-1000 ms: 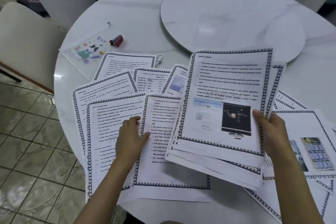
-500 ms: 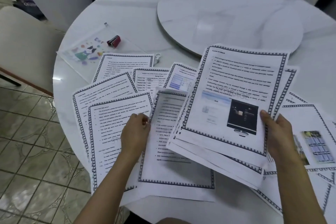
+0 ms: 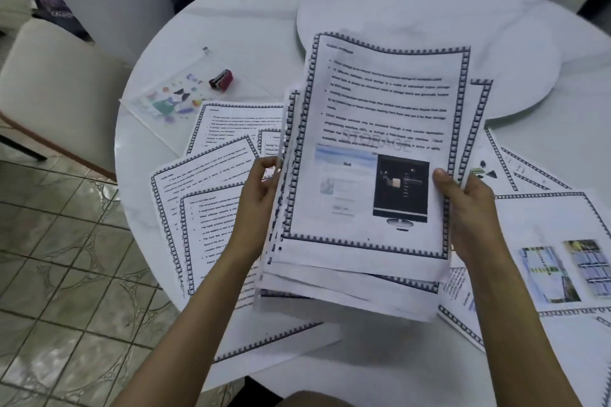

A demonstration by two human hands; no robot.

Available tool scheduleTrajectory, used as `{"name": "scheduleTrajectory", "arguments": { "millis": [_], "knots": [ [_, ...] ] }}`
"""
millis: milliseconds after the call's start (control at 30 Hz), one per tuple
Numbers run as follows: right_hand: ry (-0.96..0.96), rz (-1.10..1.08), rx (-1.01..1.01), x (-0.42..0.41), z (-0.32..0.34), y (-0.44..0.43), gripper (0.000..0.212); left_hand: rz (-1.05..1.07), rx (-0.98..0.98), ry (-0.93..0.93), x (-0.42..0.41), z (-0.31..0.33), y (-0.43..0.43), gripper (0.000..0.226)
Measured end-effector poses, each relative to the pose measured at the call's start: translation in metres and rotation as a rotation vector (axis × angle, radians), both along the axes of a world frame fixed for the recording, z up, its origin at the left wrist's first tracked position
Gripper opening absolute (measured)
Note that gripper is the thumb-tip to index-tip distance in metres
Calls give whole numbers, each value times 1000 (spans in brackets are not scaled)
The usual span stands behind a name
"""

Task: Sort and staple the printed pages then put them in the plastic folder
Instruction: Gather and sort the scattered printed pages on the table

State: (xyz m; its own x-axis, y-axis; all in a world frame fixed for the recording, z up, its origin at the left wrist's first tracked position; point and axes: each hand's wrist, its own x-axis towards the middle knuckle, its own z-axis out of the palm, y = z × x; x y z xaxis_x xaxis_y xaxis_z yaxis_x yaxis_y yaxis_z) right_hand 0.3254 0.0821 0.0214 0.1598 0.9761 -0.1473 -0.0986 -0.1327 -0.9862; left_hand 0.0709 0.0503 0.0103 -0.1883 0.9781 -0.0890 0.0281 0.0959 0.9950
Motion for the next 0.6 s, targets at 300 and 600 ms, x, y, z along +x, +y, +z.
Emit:
{"name": "scheduleTrajectory", "arguments": {
  "millis": [300, 600],
  "knots": [
    [-49, -134, 51, -26, 3, 2, 60, -82, -23, -138, -13, 20, 11, 7],
    [146, 18, -117, -34, -4, -1, 32, -40, -82, -183, -36, 21, 7, 10]
  ]
}}
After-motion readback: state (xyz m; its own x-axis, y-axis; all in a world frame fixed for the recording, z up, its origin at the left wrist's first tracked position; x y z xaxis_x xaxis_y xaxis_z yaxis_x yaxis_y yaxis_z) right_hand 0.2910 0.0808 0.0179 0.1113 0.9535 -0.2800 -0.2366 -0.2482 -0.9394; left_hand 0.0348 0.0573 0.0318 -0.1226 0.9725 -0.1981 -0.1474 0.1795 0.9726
